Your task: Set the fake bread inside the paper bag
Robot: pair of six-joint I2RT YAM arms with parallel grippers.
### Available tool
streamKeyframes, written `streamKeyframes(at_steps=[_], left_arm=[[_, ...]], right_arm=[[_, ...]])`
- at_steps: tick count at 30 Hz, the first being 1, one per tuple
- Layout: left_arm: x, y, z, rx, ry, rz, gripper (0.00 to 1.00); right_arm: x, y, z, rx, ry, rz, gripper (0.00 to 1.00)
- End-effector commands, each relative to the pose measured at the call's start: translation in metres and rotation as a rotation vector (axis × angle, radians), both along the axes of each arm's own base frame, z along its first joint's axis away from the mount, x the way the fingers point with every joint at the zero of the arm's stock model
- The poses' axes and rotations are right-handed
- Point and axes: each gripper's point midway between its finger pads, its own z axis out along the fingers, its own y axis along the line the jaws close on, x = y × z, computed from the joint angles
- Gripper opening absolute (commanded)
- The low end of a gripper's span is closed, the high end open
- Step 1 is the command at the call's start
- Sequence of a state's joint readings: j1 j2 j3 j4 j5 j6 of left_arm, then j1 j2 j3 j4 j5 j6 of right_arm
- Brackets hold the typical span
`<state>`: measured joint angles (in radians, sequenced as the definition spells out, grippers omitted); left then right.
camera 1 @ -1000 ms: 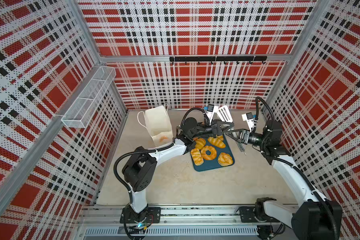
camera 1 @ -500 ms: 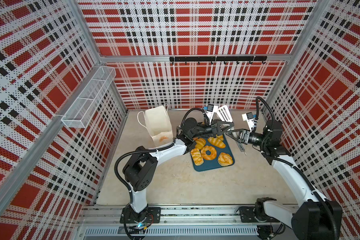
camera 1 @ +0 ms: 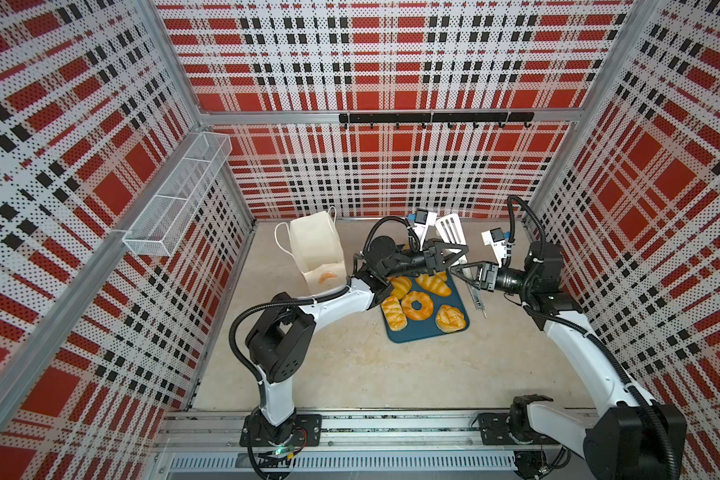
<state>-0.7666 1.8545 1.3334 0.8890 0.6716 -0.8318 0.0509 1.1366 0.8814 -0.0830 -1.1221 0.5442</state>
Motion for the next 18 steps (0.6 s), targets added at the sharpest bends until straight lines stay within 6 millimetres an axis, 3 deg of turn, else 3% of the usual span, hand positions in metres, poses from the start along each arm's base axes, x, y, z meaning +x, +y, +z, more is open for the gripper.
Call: streamKeyframes(at_steps=[1, 9, 18], left_arm=[[-0.004, 0.011, 0.023, -0.056, -0.049, 0.036, 0.29], [0.008, 0.023, 0.01, 0.002, -0.022, 0.125, 0.48], [0.025, 0.044, -0.02, 0.172, 0.032, 0.292, 0.74]], right_arm=[[0.0, -0.004, 0.015, -0.02, -0.067, -0.016, 0.72], [0.004, -0.017, 0.011, -0.048, -0.048, -0.066, 0.73], [0.007, -0.035, -0.014, -0.229, 0.006, -0.151, 0.75]])
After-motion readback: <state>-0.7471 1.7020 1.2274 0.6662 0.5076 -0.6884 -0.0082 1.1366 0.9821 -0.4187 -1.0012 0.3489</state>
